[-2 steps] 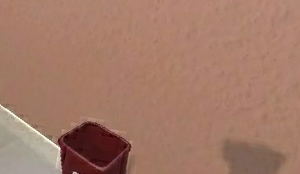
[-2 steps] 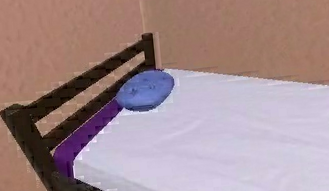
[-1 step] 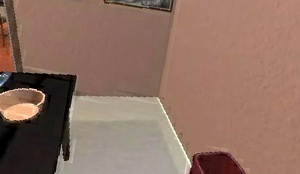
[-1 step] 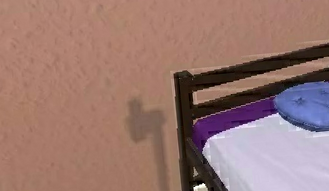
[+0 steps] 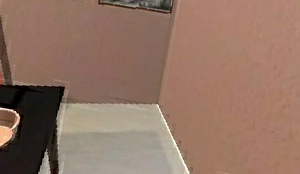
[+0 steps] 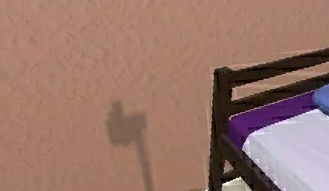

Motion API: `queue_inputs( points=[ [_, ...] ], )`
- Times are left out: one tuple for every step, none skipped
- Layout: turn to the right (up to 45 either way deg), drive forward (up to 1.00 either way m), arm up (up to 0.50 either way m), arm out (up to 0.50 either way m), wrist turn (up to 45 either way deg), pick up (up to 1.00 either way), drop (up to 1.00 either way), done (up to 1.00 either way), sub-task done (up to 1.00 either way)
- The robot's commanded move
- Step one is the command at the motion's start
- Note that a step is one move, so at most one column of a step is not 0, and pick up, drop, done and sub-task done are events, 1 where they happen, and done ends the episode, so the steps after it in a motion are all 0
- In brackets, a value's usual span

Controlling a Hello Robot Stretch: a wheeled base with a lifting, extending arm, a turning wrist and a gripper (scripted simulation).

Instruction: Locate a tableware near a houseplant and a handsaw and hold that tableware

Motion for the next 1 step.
queue_inputs(
  points=[
    [-45.0, 0.0, 0.0, 0.0, 0.0, 0.0, 0.0, 0.0, 0.0]
  ],
)
